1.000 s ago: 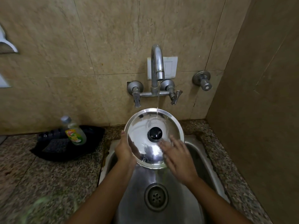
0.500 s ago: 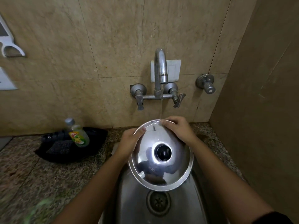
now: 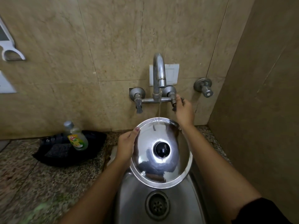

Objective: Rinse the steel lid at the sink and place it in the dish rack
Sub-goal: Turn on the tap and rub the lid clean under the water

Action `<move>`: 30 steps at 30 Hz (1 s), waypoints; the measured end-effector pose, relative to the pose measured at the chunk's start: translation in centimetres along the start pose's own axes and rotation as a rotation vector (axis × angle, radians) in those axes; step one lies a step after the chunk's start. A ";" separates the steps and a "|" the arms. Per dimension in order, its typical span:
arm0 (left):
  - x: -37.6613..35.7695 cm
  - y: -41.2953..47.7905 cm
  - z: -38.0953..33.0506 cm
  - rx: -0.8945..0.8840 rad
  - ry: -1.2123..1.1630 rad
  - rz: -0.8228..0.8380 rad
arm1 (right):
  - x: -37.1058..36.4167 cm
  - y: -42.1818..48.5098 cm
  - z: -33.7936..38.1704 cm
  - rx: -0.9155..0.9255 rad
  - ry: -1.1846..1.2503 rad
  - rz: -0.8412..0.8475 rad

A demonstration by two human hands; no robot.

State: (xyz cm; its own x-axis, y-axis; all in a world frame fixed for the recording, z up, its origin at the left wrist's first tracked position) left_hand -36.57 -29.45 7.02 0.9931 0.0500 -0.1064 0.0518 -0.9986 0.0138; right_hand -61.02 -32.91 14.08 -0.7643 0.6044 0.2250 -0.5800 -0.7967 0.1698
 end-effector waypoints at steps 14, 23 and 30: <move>0.0 -0.1 -0.3 -0.080 0.065 -0.009 | -2.6 -6.6 -3.1 0.155 -0.663 0.117; -0.1 -0.6 -0.1 -0.075 0.002 0.007 | -5.4 -5.9 0.6 0.496 -0.564 0.484; -1.4 0.1 -1.1 -0.011 0.197 0.300 | -7.7 -7.9 1.9 0.660 -0.750 0.637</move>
State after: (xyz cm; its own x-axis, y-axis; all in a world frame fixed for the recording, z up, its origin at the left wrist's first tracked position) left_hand -37.84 -29.63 8.31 0.9654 -0.2418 0.0976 -0.2454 -0.9691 0.0264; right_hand -50.01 -31.32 12.80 -0.3790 0.1225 0.9173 0.2712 -0.9330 0.2366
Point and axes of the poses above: each hand's wrist, its own y-axis towards the middle knuckle, its own x-axis out of the back of the hand, z = x × y, the point moved 8 cm from there along y, towards the middle knuckle, and after that the axes turned 4 degrees about -x, right-handed, at the moved point
